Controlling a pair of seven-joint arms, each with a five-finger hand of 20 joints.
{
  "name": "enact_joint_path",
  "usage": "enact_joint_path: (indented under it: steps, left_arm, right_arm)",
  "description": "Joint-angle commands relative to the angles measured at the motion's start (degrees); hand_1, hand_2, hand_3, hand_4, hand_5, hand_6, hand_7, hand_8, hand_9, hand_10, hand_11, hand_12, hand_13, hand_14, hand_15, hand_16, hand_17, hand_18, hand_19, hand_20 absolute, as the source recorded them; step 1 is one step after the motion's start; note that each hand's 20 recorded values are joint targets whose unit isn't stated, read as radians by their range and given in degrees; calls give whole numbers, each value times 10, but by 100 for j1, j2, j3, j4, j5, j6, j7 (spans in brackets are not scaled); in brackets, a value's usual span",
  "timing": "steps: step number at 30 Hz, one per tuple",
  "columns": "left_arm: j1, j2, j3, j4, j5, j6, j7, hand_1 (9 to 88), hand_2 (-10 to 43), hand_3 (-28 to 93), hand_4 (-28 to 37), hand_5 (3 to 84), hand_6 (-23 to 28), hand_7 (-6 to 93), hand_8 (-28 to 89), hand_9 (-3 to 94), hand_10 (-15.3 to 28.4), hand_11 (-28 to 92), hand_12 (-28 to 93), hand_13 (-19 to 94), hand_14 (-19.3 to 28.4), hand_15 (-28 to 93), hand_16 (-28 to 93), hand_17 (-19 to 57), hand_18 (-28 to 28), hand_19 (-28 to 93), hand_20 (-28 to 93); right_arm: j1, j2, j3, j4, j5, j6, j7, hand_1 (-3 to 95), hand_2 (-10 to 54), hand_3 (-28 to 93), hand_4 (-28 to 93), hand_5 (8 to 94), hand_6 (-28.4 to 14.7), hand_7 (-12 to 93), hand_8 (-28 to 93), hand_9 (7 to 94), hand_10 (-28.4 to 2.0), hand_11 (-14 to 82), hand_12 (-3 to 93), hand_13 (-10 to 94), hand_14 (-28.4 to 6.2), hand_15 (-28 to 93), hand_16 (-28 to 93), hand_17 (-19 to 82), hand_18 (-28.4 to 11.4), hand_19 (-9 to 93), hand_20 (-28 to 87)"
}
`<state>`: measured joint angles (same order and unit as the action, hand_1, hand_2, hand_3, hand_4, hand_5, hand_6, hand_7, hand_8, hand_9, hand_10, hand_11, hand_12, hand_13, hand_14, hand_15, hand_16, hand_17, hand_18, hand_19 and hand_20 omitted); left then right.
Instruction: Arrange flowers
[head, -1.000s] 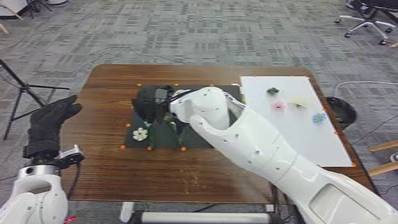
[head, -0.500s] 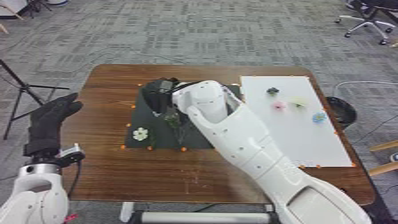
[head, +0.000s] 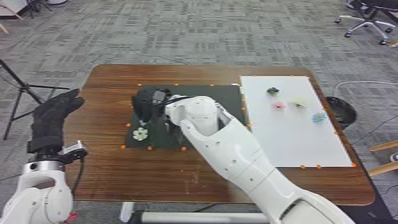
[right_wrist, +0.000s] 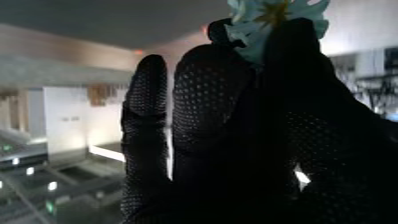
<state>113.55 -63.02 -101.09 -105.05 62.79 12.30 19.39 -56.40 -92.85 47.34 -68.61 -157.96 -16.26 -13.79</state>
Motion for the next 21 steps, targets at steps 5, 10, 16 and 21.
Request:
enact_joint_path:
  steps: [5, 10, 16, 21]
  left_arm:
    - [-12, -45, 23, 19, -25, 21, 37, 257, 25, 700, -241, 503, 29, 164, -71, 506, 137, 229, 152, 399, 171, 200, 41, 46, 146, 151, 204]
    - [-46, -47, 44, 31, -26, -6, 20, 256, 25, 702, -243, 503, 29, 166, -72, 506, 138, 231, 150, 397, 171, 200, 40, 44, 146, 154, 202]
    - [-26, -55, 29, 19, -25, -3, -5, 255, 24, 703, -242, 503, 29, 167, -73, 508, 138, 233, 150, 397, 173, 203, 40, 44, 147, 154, 201]
    - [3, -67, 3, 13, -18, -25, -21, 256, 23, 703, -241, 502, 29, 168, -73, 507, 138, 233, 149, 397, 172, 203, 39, 44, 147, 154, 200]
  right_arm:
    - [-115, 148, -144, 26, -153, 828, 31, 571, -88, 571, -191, 757, 68, 234, -16, 810, -53, 41, 157, 830, -37, 542, 326, 351, -165, 567, 526]
    - [-200, 119, 21, 46, -411, 601, 18, 567, -82, 568, -189, 750, 68, 235, -15, 801, -50, 44, 155, 829, -36, 542, 326, 350, -164, 567, 525]
    - [-258, 87, 172, 71, -558, 298, 55, 550, -84, 570, -178, 723, 54, 233, -5, 749, -58, 78, 128, 818, -41, 542, 327, 340, -165, 565, 523]
    - [-214, 154, 51, -10, -300, 185, 253, 533, -87, 568, -173, 684, 36, 222, 0, 698, -66, 97, 102, 806, -46, 541, 323, 330, -169, 563, 519]
